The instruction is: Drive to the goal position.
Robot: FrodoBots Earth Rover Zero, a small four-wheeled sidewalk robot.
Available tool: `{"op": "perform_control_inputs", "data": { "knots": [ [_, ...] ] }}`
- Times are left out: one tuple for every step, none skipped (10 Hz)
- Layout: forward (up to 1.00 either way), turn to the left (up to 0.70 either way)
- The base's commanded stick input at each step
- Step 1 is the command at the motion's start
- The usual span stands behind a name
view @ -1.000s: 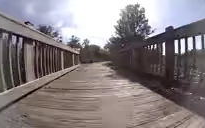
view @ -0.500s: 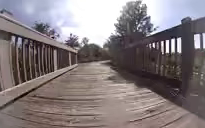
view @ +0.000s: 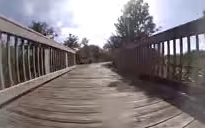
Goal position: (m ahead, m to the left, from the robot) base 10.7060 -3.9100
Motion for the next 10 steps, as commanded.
{"op": "perform_control_inputs", "data": {
  "knots": [
    [0.85, 0.0],
    [0.85, 0.0],
    [0.85, 0.0],
    [0.85, 0.0],
    [0.85, 0.0],
    [0.85, 0.0],
    [0.85, 0.0],
    [0.85, 0.0],
    [0.85, 0.0],
    [0.85, 0.0]
  ]
}}
